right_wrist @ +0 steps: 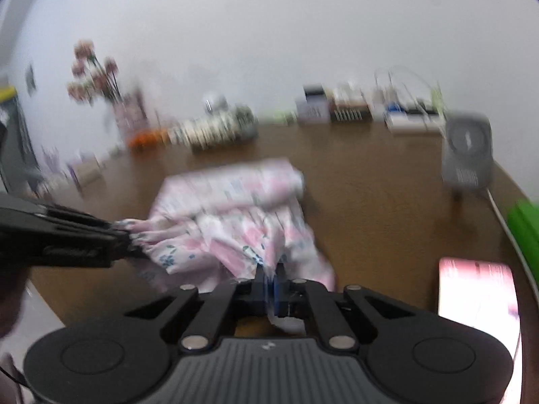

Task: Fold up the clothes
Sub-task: 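Lift the pink-flowered garment high with both grippers, shaking it out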

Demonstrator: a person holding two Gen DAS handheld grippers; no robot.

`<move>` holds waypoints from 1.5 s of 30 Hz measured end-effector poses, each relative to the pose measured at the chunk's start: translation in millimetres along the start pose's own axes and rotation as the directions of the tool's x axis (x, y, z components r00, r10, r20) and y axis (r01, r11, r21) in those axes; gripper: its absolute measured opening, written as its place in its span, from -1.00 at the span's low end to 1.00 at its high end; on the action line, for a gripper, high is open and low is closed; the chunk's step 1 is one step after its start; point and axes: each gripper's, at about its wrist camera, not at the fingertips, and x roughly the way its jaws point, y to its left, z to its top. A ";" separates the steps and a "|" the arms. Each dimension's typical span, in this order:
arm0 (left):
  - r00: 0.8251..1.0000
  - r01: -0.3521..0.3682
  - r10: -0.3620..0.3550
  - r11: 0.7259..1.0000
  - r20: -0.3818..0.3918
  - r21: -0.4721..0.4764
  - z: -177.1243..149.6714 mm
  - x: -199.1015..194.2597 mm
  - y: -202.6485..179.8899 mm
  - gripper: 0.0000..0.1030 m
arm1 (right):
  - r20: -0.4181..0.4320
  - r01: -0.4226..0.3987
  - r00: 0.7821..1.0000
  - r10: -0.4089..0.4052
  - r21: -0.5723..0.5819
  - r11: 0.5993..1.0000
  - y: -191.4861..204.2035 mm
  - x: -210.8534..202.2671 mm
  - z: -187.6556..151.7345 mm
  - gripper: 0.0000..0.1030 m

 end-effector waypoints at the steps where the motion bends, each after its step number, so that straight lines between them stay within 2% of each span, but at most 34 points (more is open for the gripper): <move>1: 0.998 0.002 -0.003 1.000 0.067 0.014 24.5 -9.3 0.9 -0.86 | 0.032 -0.018 0.999 0.018 -0.018 1.000 1.0 -4.3 20.9 -0.98; 2: 0.990 0.001 -0.006 0.999 0.140 0.032 51.6 -20.3 1.3 -0.86 | 0.073 -0.018 0.997 0.023 -0.060 0.998 3.4 -10.0 45.2 -0.98; 4: 0.963 0.011 -0.023 0.999 0.267 0.046 104.5 -47.6 2.1 -0.86 | 0.177 0.020 0.984 0.009 -0.166 0.986 9.8 -25.9 105.4 -0.99; 6: 0.923 0.021 -0.040 0.998 0.382 0.054 153.3 -78.3 2.5 -0.87 | 0.248 0.060 0.969 -0.002 -0.225 0.973 19.5 -44.8 164.7 -0.99; 8: 0.872 0.011 -0.042 0.998 0.488 0.066 188.4 -112.8 1.6 -0.87 | 0.311 0.096 0.950 -0.006 -0.276 0.956 34.6 -67.6 222.4 -0.99; 9: 0.844 0.004 -0.041 0.998 0.535 0.070 203.0 -129.2 1.3 -0.87 | 0.336 0.110 0.942 -0.006 -0.292 0.950 42.7 -76.8 242.3 -0.99; 10: 0.824 0.004 -0.042 0.998 0.565 0.068 211.6 -141.7 2.3 -0.87 | 0.358 0.124 0.934 -0.006 -0.306 0.944 51.0 -85.4 259.6 -0.99; 13: 0.793 0.031 -0.063 0.997 0.606 0.064 226.3 -164.8 9.5 -0.86 | 0.414 0.169 0.910 -0.015 -0.337 0.926 75.3 -104.5 297.6 -0.99; 14: 0.791 0.020 -0.056 0.998 0.609 0.066 225.6 -163.9 11.4 -0.86 | 0.424 0.184 0.905 -0.024 -0.340 0.922 80.6 -105.8 303.7 -0.99; 15: 0.797 0.018 -0.052 0.998 0.602 0.062 224.3 -158.6 14.8 -0.86 | 0.421 0.188 0.907 -0.029 -0.340 0.922 82.9 -101.6 306.6 -0.99; 19: 0.850 0.046 -0.049 0.999 0.524 0.020 223.4 -114.7 33.0 -0.86 | 0.364 0.199 0.929 -0.070 -0.331 0.922 76.7 -57.6 309.4 -0.99; 23: 0.906 0.042 -0.038 0.999 0.421 -0.002 227.0 -33.1 34.9 -0.86 | 0.277 0.220 0.951 -0.135 -0.301 0.928 52.9 21.3 306.2 -0.99; 25: 0.917 0.061 -0.053 0.998 0.395 -0.008 239.9 1.6 32.6 -0.87 | 0.226 0.227 0.960 -0.165 -0.289 0.930 38.5 68.2 307.3 -0.99; 27: 0.906 0.065 -0.060 0.998 0.419 0.003 267.6 16.2 26.4 -0.87 | 0.223 0.250 0.956 -0.191 -0.278 0.927 33.2 95.4 320.0 -0.99; 28: 0.889 0.061 -0.058 0.998 0.453 0.009 277.9 5.7 22.9 -0.87 | 0.245 0.268 0.948 -0.204 -0.265 0.926 33.0 103.0 331.3 -0.99; 29: 0.866 0.065 -0.067 0.998 0.495 0.021 279.1 -14.4 21.4 -0.87 | 0.305 0.287 0.930 -0.206 -0.251 0.925 37.5 93.4 345.7 -0.99; 31: 0.815 0.072 -0.085 0.996 0.574 0.046 281.6 -54.6 18.3 -0.87 | 0.446 0.319 0.874 -0.191 -0.232 0.919 51.6 56.1 371.8 -0.99; 33: 0.755 0.077 -0.105 0.994 0.647 0.071 284.0 -94.7 15.3 -0.87 | 0.579 0.341 0.803 -0.143 -0.250 0.906 72.0 0.1 387.0 -0.99; 34: 0.723 0.078 -0.115 0.993 0.681 0.084 285.2 -114.8 13.7 -0.87 | 0.612 0.348 0.782 -0.120 -0.269 0.898 83.0 -23.1 387.0 -0.99; 35: 0.689 0.079 -0.125 0.992 0.714 0.097 286.4 -134.9 12.2 -0.87 | 0.636 0.354 0.765 -0.098 -0.288 0.890 93.7 -43.7 385.7 -0.99; 36: 0.654 0.079 -0.135 0.991 0.745 0.110 287.6 -155.0 10.7 -0.87 | 0.647 0.357 0.758 -0.084 -0.304 0.883 102.1 -59.7 382.0 -0.99; 37: 0.645 0.080 -0.132 0.991 0.753 0.105 284.0 -165.0 12.6 -0.86 | 0.638 0.355 0.766 -0.079 -0.317 0.879 107.8 -65.8 374.8 -0.99; 39: 0.707 0.086 -0.090 0.995 0.702 0.040 262.6 -153.4 27.3 -0.86 | 0.606 0.347 0.791 -0.078 -0.340 0.874 117.8 -70.2 358.2 -0.99; 40: 0.746 0.095 -0.075 0.995 0.662 0.007 248.1 -140.1 36.4 -0.86 | 0.578 0.338 0.812 -0.081 -0.352 0.873 120.4 -65.8 346.7 -0.99; 43: 0.862 0.102 -0.042 0.991 0.505 -0.092 182.3 -88.6 60.2 -0.86 | 0.437 0.265 0.896 -0.077 -0.387 0.883 122.8 -35.1 298.2 -0.99; 45: 0.928 0.103 -0.037 0.982 0.370 -0.161 119.9 -49.0 73.1 -0.84 | 0.301 0.183 0.952 -0.063 -0.391 0.902 122.3 -5.7 246.4 -0.98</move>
